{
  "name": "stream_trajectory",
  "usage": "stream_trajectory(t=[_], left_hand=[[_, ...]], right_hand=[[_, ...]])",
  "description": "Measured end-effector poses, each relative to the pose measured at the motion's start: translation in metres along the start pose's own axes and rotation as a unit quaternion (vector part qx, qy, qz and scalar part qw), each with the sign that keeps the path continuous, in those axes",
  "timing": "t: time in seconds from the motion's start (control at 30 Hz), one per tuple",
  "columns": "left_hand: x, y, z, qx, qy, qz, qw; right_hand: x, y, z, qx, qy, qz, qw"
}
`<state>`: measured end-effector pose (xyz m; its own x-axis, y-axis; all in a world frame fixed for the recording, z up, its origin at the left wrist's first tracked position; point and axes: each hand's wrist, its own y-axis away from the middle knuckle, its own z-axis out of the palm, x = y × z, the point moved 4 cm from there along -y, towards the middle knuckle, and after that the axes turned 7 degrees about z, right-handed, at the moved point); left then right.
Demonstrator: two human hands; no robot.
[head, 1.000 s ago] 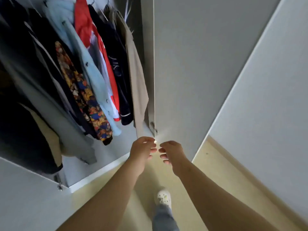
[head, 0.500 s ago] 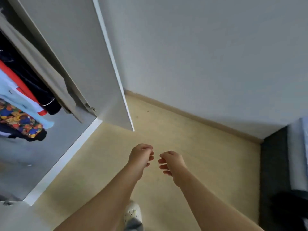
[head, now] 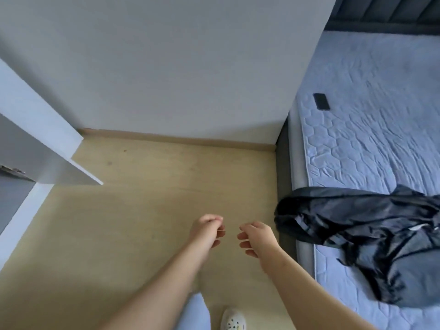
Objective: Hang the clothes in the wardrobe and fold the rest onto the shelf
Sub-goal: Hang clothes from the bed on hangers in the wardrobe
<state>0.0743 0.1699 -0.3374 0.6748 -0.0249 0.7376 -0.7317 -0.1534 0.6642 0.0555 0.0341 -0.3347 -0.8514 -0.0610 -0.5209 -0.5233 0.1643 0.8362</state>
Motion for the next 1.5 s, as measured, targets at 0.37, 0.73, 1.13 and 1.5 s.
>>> stream_trajectory(t=[0.37, 0.73, 1.13, 1.5], left_hand=[[0.018, -0.063, 0.184, -0.104, -0.144, -0.003, 0.984], [-0.004, -0.125, 0.341, -0.157, -0.254, -0.065, 0.952], [-0.135, -0.184, 0.502, -0.26, -0.6, 0.268, 0.707], [-0.201, -0.164, 0.558, -0.239, -0.66, 0.219, 0.677]], right_hand=[[0.016, -0.089, -0.156, 0.091, -0.104, 0.082, 0.987], [0.065, -0.186, -0.256, 0.108, -0.239, 0.203, 0.943], [0.201, -0.287, -0.379, 0.107, -0.189, 0.241, 0.946], [0.245, -0.327, -0.505, 0.374, -0.069, 0.169, 0.909]])
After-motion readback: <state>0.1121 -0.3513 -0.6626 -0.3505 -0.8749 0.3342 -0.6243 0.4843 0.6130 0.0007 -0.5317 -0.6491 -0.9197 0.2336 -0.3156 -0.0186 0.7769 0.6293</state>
